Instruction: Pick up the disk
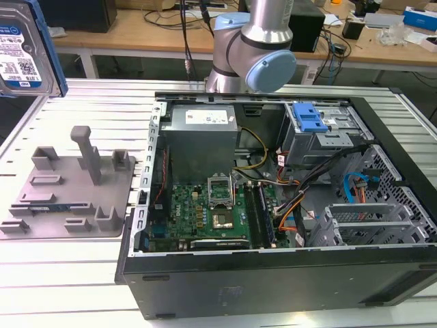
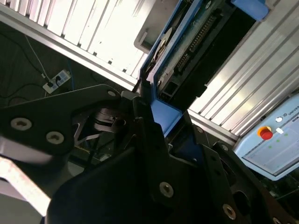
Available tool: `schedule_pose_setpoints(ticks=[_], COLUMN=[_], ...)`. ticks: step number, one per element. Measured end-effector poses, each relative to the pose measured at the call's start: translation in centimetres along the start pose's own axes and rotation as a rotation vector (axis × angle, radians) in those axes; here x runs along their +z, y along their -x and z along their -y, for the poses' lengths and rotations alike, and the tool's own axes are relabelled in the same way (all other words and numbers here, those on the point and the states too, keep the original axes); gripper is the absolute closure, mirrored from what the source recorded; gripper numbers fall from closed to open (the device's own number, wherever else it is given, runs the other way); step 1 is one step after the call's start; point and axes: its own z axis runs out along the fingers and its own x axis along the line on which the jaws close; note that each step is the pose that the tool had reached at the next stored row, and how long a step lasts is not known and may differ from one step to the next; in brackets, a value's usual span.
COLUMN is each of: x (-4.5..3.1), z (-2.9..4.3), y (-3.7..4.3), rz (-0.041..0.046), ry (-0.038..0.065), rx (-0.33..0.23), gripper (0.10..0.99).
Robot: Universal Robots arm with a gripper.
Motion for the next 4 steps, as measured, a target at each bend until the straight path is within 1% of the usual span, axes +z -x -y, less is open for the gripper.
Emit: schedule_pose_setpoints(ticks=[4], x=[0.0], z=[0.0], y=[0.0], rz=[0.0002], ry=[0.0], rx=[0.0], gripper=[0.718])
